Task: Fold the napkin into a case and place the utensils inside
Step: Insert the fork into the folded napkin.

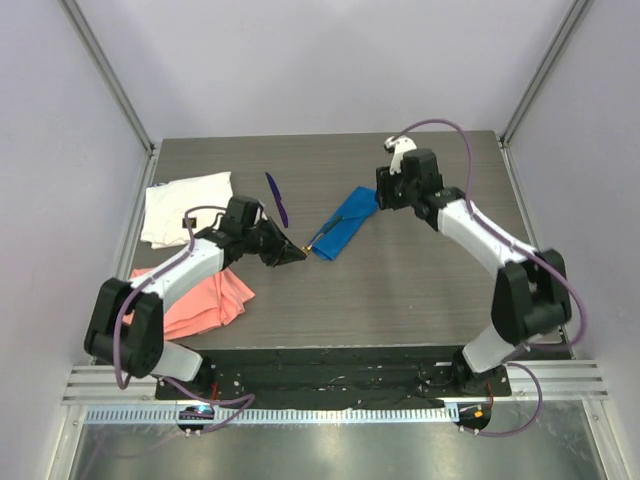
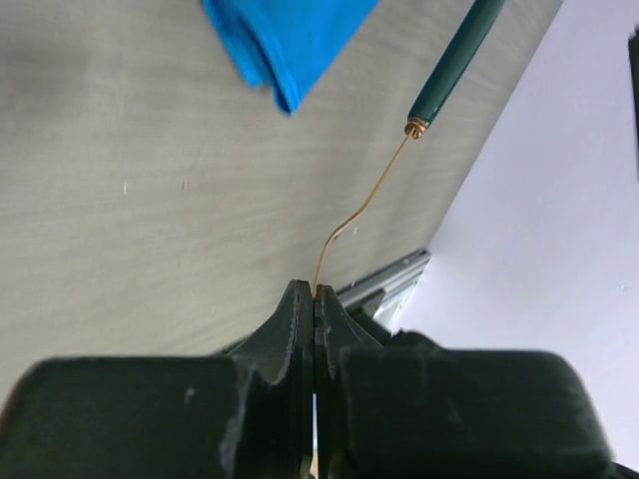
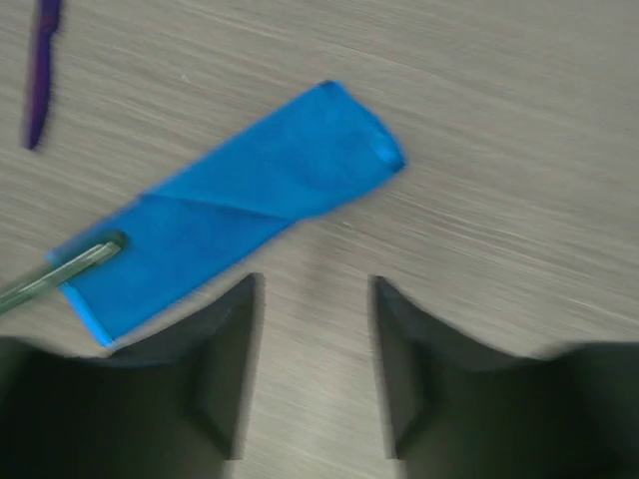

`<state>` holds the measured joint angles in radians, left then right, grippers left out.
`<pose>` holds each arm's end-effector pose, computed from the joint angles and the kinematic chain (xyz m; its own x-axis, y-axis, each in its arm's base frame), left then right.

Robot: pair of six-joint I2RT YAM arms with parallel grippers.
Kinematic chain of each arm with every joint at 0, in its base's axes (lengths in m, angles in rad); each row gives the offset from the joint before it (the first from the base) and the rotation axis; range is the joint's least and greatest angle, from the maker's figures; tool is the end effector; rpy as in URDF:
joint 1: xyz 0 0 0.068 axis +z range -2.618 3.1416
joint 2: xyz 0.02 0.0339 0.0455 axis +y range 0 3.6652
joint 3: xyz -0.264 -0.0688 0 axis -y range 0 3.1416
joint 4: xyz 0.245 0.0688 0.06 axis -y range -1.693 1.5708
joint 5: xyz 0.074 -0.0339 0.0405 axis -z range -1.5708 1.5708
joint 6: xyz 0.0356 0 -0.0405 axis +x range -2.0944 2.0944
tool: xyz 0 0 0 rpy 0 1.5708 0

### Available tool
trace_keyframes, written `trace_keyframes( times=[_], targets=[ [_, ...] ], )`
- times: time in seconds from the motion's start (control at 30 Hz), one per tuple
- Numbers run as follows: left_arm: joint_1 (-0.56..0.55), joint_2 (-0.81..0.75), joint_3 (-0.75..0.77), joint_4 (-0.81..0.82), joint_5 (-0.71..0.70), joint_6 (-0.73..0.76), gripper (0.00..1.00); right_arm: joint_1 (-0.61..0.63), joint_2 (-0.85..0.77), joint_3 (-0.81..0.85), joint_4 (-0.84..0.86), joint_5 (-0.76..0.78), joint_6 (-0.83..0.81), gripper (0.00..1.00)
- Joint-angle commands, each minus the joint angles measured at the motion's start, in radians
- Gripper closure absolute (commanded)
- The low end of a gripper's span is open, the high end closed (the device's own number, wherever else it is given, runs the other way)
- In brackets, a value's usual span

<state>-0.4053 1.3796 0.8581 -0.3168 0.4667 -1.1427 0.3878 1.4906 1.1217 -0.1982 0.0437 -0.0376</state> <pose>0.2537 -0.1263 0.2240 -0.8556 -0.5170 0.0267 -0.3606 0.5582 -0.7473 0.3167 0.1277 0.2854 -0.4840 -0.2383 -0.8420 -0.3621 0.9305 -0.0552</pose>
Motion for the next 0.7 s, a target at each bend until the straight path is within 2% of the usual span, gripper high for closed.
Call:
trace_keyframes(
  times=[0.0, 0.03, 0.13, 0.17, 0.37, 0.67],
  targets=[
    [0.003, 0.123, 0.070, 0.194, 0.021, -0.031, 1.00, -0.105, 0.230, 0.218, -0.069, -0.401, 0.229, 0.59],
    [0.003, 0.143, 0.076, 0.218, 0.041, -0.037, 1.00, -0.112, 0.331, 0.313, -0.095, -0.430, 0.213, 0.69],
    [0.002, 0.200, 0.094, 0.242, 0.044, -0.028, 1.00, -0.125, 0.526, 0.500, -0.213, -0.465, 0.196, 0.84],
    [0.003, 0.211, 0.098, 0.245, 0.040, -0.025, 1.00, -0.135, 0.554, 0.527, -0.228, -0.467, 0.205, 0.99],
    [0.003, 0.285, 0.107, 0.248, 0.076, -0.011, 1.00, -0.156, 0.632, 0.592, -0.213, -0.453, 0.182, 0.99],
    [0.003, 0.352, 0.119, 0.263, 0.087, 0.000, 1.00, -0.161, 0.657, 0.576, -0.172, -0.461, 0.194, 0.99]
  ],
)
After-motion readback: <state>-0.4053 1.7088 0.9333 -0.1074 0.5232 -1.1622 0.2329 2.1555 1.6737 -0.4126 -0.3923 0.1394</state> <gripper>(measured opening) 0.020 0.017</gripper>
